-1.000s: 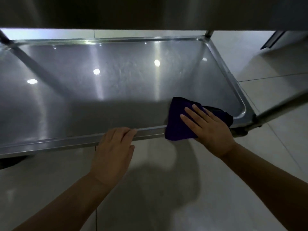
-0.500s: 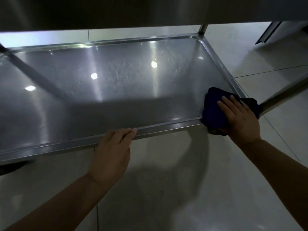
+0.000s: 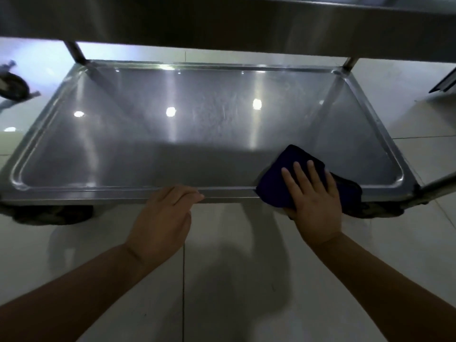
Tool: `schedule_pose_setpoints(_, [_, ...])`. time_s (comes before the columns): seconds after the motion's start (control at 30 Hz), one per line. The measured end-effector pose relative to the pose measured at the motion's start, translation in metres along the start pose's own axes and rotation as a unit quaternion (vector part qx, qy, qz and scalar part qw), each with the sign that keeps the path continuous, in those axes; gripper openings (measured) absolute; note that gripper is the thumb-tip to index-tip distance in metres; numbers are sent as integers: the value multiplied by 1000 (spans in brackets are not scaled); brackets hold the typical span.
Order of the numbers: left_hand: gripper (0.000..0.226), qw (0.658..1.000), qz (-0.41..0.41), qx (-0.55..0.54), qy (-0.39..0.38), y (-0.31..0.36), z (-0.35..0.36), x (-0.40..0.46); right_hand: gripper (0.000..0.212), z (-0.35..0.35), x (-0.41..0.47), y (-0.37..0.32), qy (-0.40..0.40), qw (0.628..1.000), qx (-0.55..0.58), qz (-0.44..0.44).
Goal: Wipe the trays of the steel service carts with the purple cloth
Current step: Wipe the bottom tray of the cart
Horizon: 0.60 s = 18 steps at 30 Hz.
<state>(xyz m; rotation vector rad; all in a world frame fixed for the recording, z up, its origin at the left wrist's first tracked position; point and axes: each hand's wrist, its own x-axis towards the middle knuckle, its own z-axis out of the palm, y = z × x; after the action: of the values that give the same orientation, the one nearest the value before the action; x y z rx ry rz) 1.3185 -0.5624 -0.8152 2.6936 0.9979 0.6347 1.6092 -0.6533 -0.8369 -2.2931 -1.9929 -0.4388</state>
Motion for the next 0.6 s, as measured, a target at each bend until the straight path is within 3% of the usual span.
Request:
schedule_pose_setpoints(0.17, [38,997,-64,13,39,-40,-20,-32,85,-6,28,-69,-13,997,-10,-80])
schedule_pose_setpoints(0.47, [35,982,-156,43,100,-92,-48,-83,113,-13,81,-198,-69,977,24,-199])
schedule_pose_setpoints(0.6, [36,968,-215,48,118,-109,-62,-97,87,-21,102,-259,-97,954,-1,-285])
